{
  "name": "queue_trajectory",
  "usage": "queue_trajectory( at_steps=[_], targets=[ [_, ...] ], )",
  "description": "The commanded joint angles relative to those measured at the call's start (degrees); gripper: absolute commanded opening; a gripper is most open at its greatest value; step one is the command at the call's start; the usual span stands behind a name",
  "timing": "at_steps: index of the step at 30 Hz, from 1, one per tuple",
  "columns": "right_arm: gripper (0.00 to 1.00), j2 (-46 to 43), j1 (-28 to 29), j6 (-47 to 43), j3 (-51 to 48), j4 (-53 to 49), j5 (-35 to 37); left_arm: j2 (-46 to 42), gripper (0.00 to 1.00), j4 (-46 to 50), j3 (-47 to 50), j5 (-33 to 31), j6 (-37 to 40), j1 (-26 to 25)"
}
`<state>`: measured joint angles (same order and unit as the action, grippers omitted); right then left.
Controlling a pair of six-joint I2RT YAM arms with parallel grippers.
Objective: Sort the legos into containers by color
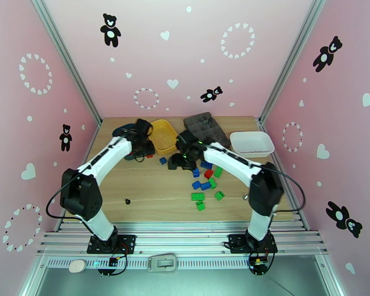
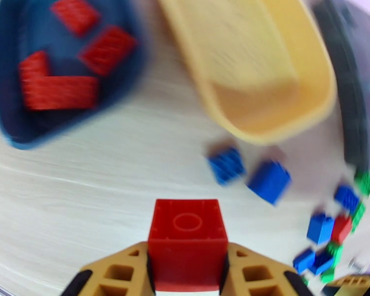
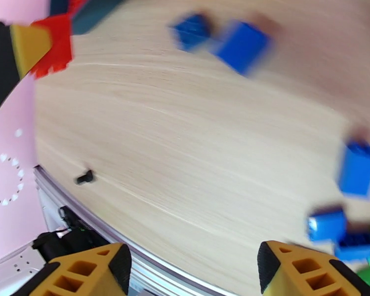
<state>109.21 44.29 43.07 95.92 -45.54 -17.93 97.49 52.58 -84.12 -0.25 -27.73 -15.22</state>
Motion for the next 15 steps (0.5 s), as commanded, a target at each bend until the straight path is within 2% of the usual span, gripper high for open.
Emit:
queue_trajectory(
  at_steps=[1, 6, 10, 11, 14, 15],
  targets=[
    [0.71, 4.56, 0.75, -1.66, 7.18, -4.13, -1.90, 0.80, 0.32, 1.91, -2.89, 1.64, 0.16, 5.44],
    [0.71, 6.91, 0.23, -3.15, 11.92, -7.87, -0.90, 6.90, 0.32, 3.86, -9.70, 2.27, 1.07, 12.11],
    [0.71, 4.89, -1.54, -3.58, 9.81, -9.04, 0.82, 11.62, 0.35, 5.05, -15.02, 2.76, 1.52, 14.14],
    [0.71, 4.12, -2.09, -3.57, 8.42, -9.06, 1.18, 12.77, 0.39, 5.41, -16.40, 2.80, 1.78, 14.26],
    [0.71, 1.12, -4.04, -3.51, 4.50, -8.96, 2.27, 14.98, 0.62, 6.56, -19.43, 2.80, 1.92, 14.26],
    [0.71, -0.04, -4.78, -3.61, 2.97, -8.97, 2.72, 15.11, 0.64, 6.56, -19.76, 3.15, 1.73, 14.26]
  ],
)
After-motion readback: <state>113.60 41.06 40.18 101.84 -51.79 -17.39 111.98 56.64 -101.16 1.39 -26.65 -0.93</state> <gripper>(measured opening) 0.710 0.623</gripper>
